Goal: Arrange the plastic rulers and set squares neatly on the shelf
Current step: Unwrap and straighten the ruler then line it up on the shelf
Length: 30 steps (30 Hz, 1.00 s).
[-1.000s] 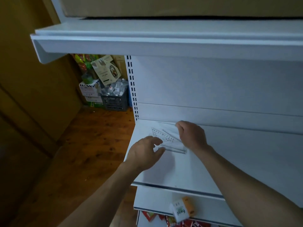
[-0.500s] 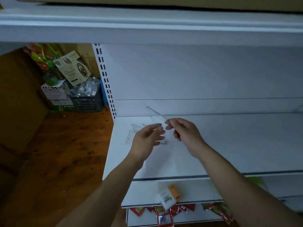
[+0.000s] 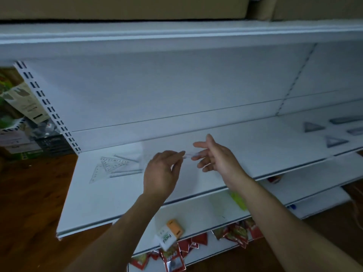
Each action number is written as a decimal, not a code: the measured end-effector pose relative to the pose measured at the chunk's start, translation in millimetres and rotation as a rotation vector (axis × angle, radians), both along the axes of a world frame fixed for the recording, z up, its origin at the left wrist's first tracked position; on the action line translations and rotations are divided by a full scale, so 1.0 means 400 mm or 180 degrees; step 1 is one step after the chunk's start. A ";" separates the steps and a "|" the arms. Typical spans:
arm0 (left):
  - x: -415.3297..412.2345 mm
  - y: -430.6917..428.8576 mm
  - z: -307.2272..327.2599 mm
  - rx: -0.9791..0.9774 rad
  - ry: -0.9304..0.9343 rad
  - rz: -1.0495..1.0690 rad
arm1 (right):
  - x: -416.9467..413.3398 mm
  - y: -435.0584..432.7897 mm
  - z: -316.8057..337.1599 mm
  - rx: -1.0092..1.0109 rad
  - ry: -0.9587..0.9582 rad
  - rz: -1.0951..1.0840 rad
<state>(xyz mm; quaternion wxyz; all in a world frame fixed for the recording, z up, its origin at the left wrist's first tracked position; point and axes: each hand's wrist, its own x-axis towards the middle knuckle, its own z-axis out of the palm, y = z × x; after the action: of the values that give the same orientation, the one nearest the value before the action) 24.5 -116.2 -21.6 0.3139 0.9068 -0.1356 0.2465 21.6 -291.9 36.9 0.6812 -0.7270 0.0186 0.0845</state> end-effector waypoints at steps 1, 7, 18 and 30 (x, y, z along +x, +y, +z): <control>0.003 -0.038 -0.003 0.0145 -0.0113 -0.0071 | -0.012 -0.041 0.004 0.0043 0.0029 0.0008; -0.014 -0.327 -0.006 0.0233 -0.0398 -0.0320 | -0.099 -0.344 -0.003 0.0116 -0.0089 -0.0232; -0.082 -0.863 0.075 -0.2848 0.2046 -0.1164 | -0.247 -0.892 -0.038 -0.0040 -0.0261 -0.1241; -0.022 -1.297 0.052 -0.2326 0.2258 -0.1648 | -0.234 -1.290 -0.104 -0.0458 -0.0344 -0.2201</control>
<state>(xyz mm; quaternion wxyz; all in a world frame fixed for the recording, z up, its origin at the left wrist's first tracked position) 15.7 -635.2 -0.7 0.6836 0.7038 -0.1456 -0.1270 -71.9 -807.8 -4.7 0.6166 -0.7272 0.2333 -0.1912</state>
